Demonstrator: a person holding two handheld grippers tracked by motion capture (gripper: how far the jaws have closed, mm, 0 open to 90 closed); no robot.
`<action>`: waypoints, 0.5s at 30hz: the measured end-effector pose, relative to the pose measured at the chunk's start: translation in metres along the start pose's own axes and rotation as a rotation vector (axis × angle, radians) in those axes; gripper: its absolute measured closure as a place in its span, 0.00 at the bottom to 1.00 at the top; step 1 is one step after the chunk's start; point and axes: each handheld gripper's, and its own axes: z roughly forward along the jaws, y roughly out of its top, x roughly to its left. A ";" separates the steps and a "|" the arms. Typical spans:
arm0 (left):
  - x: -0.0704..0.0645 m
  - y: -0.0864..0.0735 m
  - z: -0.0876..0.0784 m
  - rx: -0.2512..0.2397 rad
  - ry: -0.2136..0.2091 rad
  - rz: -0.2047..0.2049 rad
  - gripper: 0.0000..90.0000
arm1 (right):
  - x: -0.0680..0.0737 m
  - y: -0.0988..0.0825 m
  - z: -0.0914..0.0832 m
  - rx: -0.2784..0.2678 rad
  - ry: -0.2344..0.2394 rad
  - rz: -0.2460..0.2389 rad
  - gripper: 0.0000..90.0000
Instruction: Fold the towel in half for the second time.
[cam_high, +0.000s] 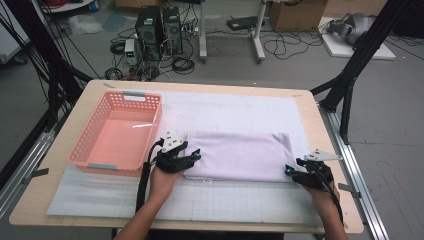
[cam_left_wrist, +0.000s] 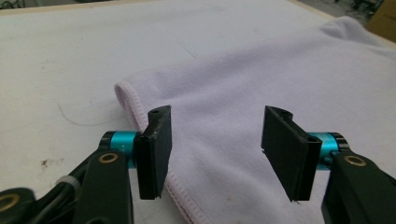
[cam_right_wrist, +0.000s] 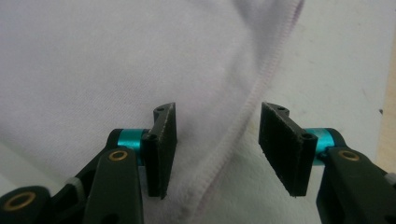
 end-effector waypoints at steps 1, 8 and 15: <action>0.001 0.000 -0.002 -0.007 -0.011 -0.001 0.45 | -0.002 -0.001 -0.002 -0.014 0.000 0.013 0.49; 0.000 -0.002 -0.014 -0.041 -0.064 0.000 0.25 | 0.001 0.005 -0.019 -0.165 0.035 0.065 0.31; -0.008 -0.003 -0.019 -0.035 -0.061 0.026 0.20 | 0.002 0.004 -0.030 -0.218 -0.019 0.035 0.20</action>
